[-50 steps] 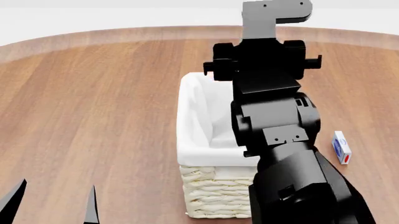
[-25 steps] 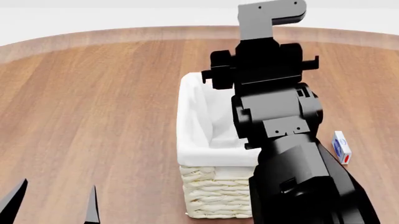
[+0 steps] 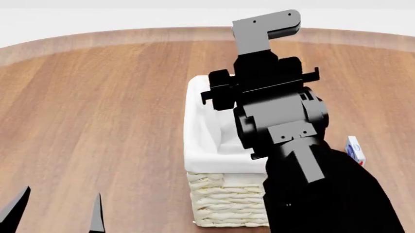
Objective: Pick up the alphabet soup and put it in the basket.
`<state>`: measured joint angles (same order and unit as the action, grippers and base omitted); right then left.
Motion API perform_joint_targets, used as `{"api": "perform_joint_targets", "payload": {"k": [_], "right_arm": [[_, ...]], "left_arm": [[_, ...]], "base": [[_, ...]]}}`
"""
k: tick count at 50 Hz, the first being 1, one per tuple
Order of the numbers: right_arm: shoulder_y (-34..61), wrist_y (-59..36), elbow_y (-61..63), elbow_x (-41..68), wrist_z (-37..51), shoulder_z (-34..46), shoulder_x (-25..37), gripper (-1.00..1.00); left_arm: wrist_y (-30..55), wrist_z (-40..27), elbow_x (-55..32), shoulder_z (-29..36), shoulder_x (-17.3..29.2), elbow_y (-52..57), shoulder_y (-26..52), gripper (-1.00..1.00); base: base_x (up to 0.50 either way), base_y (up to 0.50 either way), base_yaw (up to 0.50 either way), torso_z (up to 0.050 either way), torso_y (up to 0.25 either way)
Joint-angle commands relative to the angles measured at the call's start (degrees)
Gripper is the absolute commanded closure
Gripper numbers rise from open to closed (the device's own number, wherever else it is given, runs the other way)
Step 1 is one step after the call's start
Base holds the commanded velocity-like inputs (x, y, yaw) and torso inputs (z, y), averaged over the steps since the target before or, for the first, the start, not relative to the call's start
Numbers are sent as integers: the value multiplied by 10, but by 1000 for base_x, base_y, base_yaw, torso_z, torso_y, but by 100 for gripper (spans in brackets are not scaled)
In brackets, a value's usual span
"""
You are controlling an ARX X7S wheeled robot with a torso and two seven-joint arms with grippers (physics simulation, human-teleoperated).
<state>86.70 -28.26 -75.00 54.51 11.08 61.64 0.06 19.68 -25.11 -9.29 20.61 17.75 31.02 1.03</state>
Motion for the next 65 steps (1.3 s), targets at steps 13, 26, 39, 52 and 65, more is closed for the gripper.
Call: {"api": "perform_joint_targets", "payload": {"k": [13, 26, 39, 52, 65], "right_arm": [[-1, -11, 1, 158, 8, 181, -1, 100], [-17, -13, 0, 113, 10, 133, -1, 100], [-43, -14, 0, -13, -3, 11, -1, 100], [-49, -30, 0, -112, -20, -88, -1, 100], [-48, -17, 0, -113, -20, -89, -1, -100]], "left_arm": [[-2, -2, -4, 4, 2, -6, 4, -100], [-4, -5, -5, 6, 3, -8, 4, -100], [-3, -8, -6, 8, 5, -7, 5, -100], [-4, -10, -8, 9, 7, -7, 5, -100], [-5, -12, -9, 10, 9, -8, 5, -100]], "base": [[0, 0, 0, 1, 0], [0, 0, 0, 0, 1], [0, 0, 0, 0, 1], [0, 0, 0, 1, 1], [0, 0, 0, 0, 0]]}}
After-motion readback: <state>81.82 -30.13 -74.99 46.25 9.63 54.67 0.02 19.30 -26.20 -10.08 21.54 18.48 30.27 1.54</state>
